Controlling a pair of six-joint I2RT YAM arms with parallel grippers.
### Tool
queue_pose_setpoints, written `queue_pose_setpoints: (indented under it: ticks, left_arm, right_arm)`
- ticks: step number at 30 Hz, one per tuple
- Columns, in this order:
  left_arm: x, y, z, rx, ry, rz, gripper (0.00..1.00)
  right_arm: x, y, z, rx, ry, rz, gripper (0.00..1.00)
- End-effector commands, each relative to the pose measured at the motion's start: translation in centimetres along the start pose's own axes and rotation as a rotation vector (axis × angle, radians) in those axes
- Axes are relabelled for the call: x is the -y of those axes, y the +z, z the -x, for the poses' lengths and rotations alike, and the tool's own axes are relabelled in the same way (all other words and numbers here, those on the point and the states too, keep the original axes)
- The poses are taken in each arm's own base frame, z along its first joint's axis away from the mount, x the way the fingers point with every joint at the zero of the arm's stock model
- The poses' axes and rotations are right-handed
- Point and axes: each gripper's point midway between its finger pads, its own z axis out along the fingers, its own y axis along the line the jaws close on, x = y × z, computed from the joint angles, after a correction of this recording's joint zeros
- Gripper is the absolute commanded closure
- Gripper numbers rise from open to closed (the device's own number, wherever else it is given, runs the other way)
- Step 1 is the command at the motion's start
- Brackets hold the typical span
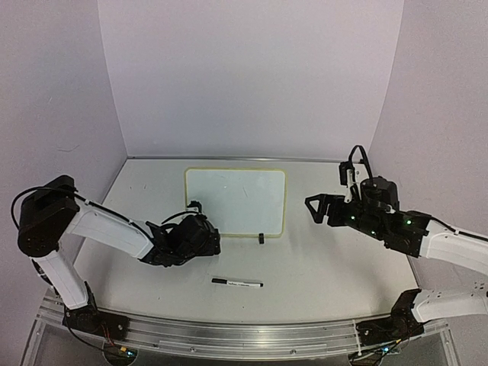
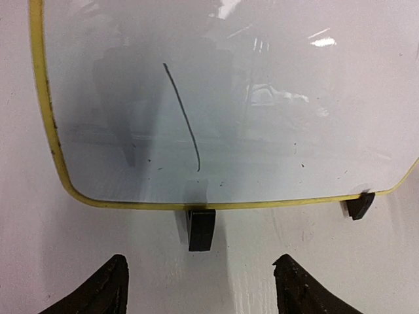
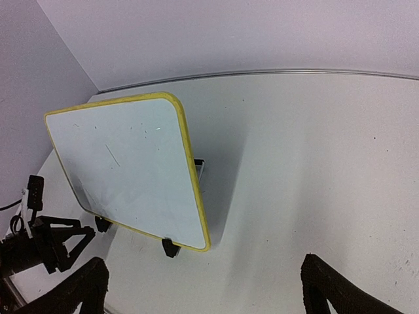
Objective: Write a sentence on the whiteboard
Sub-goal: Move the whiteboard to the center of the board, then pick up the whiteboard marker from the center of the board.
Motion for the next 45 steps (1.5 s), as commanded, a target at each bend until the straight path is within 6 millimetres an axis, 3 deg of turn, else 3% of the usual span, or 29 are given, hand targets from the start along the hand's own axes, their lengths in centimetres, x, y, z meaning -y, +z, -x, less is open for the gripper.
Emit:
queue_pose_setpoints:
  ticks: [1,4,7,12,16,25,37,45]
  left_arm:
    - [2.2,-3.3,2.1,0.036,0.058,-0.173,0.19]
    - [3.9,-5.8,1.9,0.011,0.186,-0.327,0.15]
    - [5.7,-7.7,-0.3,-0.100,0.400,-0.475,0.15]
    - [6.4,-9.8,-3.6,-0.260,0.559,-0.623,0.16]
    - [6.2,-9.2,-6.1,-0.376,0.618,-0.642,0.17]
    - [6.2,-7.1,-8.6,-0.471,0.669,-0.653,0.18]
    - [5.6,-5.9,-10.2,-0.521,0.705,-0.650,0.17]
    - [5.1,-6.6,-11.6,-0.600,0.720,-0.638,0.37]
  right_arm:
    - [0.5,-0.6,1.0,0.049,0.005,-0.022,0.02]
    - [0.4,-0.8,0.9,0.043,0.000,-0.015,0.02]
    - [-0.1,-0.6,0.5,0.022,-0.013,0.012,0.02]
    - [-1.0,-0.3,0.3,-0.003,-0.027,0.056,0.02]
    - [-1.4,-0.2,0.2,-0.015,-0.026,0.076,0.02]
    - [-2.2,-0.1,-0.1,-0.052,-0.026,0.109,0.02]
    - [-2.3,0.2,-0.1,-0.059,-0.024,0.107,0.02]
    - [-2.1,0.2,-0.6,-0.067,-0.020,0.104,0.02]
